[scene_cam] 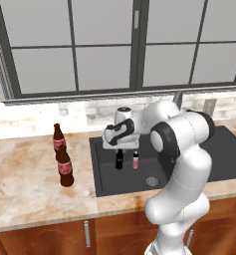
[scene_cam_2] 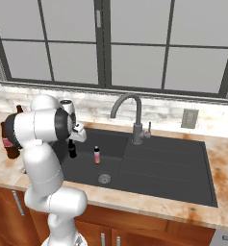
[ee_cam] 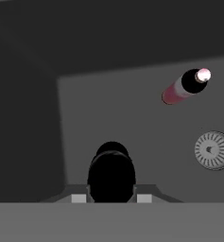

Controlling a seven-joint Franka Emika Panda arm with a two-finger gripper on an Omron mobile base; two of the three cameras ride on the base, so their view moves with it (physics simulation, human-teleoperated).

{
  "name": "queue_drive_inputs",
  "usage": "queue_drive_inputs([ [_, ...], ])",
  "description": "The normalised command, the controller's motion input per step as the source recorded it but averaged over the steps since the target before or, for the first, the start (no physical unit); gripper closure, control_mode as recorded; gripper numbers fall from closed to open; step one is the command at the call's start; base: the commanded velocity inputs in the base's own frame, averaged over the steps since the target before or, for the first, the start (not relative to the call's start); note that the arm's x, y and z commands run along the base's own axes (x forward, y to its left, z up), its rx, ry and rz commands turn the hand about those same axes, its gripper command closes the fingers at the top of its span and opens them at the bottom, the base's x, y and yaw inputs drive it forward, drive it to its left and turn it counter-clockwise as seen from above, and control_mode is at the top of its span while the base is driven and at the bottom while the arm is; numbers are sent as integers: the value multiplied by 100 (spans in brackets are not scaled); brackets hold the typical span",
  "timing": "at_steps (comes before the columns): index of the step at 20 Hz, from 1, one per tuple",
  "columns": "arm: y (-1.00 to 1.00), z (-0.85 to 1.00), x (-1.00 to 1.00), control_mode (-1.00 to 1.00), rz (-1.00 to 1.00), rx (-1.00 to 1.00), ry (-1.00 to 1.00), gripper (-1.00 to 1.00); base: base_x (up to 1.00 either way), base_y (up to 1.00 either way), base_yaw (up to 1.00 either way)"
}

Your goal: Place the large bottle from the dining counter next to the other large bottle outside the sink, and place the small bottle from the dining counter next to the other small bottle inside the sink.

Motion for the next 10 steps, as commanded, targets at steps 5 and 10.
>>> queue_drive_inputs([
  [5, 0, -35, 0, -100, 0, -1, 0, 100, 0, 0, 0],
  [10, 0, -37, 2, -100, 0, -1, -3, 100, 0, 0, 0],
])
